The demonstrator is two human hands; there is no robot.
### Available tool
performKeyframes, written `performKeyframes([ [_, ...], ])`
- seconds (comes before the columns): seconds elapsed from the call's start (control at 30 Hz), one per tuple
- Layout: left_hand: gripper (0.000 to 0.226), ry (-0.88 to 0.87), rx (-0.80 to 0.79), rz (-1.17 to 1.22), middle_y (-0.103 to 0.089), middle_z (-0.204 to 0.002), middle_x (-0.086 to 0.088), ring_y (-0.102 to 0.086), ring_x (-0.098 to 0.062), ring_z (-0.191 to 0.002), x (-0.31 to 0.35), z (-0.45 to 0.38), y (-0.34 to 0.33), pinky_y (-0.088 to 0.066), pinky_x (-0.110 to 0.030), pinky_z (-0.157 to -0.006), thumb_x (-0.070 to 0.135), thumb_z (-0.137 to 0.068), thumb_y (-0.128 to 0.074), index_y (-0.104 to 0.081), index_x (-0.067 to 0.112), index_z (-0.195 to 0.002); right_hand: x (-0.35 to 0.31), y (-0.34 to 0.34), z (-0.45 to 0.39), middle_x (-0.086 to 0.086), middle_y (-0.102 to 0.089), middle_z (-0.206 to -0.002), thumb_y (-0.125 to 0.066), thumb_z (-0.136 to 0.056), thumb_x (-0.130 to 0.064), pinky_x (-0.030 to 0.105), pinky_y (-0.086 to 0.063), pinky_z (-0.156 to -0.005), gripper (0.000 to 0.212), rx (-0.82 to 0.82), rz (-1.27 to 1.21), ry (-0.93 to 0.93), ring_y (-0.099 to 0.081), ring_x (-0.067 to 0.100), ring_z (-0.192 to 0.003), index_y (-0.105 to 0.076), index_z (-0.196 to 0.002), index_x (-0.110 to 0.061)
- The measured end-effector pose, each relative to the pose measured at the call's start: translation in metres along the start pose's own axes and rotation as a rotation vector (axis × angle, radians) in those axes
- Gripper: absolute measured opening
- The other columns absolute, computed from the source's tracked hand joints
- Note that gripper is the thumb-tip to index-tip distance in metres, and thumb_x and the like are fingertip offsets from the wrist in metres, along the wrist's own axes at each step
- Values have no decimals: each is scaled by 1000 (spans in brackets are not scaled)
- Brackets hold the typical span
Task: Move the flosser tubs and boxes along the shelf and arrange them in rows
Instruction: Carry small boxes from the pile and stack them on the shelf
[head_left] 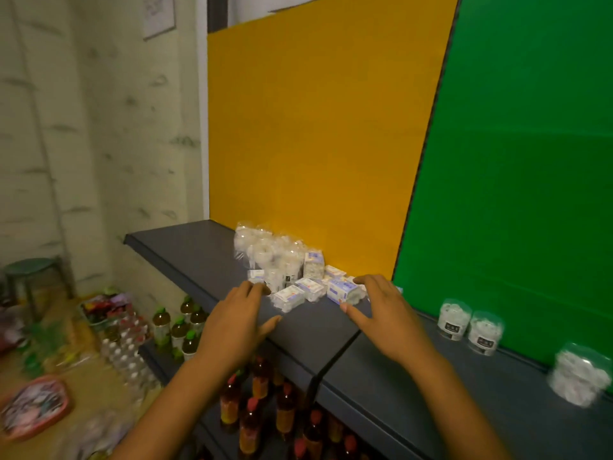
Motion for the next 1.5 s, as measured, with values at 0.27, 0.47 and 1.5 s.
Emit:
performKeyframes([
  [0.27,51,-32,-37,25,-49,-130,4,-51,-17,-115,-20,-70,-43,-50,-32,-88,56,-87,-56,-45,28,-128,34,-37,-55,-8,-47,-136,-54,-92,-56,32,-44,-93,52,13,12,-45,-44,13,-125,-45,-134,-27],
  [0.47,47,-155,-55,112,-51,-128,2,-53,-19,-110,-2,-153,-86,-49,-32,-84,52,-87,-58,-48,27,-126,93,-34,-93,-8,-45,-137,-53,-91,-58,35,-47,-90,54,37,30,-168,-51,15,-117,-42,-135,-28],
  [1.5,73,-607,-364,413,-47,-134,8,-39,-12,-123,18,-237,-177,-38,-30,-97,60,-76,-67,-42,33,-138,119,-76,-83,-3,-50,-125,-61,-92,-43,32,-44,-89,42,47,190,-587,-50,15,-113,-48,-127,-23],
])
Point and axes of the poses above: each hand's wrist, its own z-axis away from the middle knuckle, its own y-axis out of the back of the hand, x = y × z, the point moved 1 cm from there along -z, towards the middle knuckle
